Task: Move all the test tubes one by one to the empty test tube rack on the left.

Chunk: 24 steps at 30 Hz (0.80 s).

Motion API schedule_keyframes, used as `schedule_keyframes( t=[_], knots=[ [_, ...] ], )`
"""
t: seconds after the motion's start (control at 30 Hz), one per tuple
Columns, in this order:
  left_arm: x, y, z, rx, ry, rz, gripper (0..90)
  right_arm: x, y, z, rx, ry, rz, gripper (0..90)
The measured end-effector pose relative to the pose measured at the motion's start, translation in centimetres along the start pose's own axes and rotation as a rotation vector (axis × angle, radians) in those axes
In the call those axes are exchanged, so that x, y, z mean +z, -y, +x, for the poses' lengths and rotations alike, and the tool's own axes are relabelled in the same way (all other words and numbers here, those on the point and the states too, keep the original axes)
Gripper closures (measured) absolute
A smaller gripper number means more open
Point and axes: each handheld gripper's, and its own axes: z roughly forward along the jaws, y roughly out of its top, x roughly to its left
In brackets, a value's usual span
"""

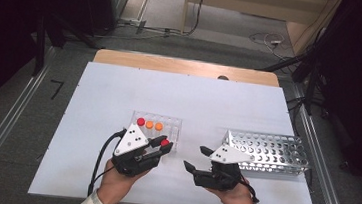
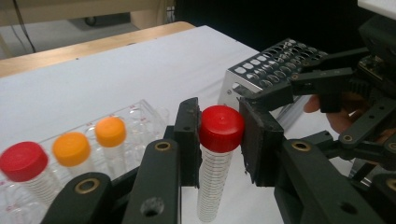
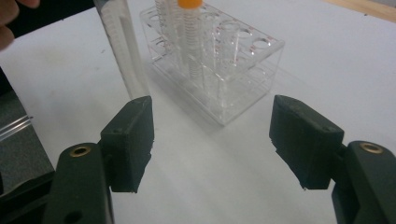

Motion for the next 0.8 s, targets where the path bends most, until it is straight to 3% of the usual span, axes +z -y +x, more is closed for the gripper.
schedule_keyframes(
  t=[0.5, 0.8],
  knots=[
    [-2.3, -0.6, 2.6, -0.055, -0.06, -0.035, 70.2, -1.4, 1.5, -1.8, 0.057, 0.039, 0.001, 28.3],
    [-3.3, -1.0, 3.7, -0.076, -0.091, -0.049, 70.2, -1.7, 1.7, -2.2, 0.07, 0.047, -0.003, 28.3]
  ],
)
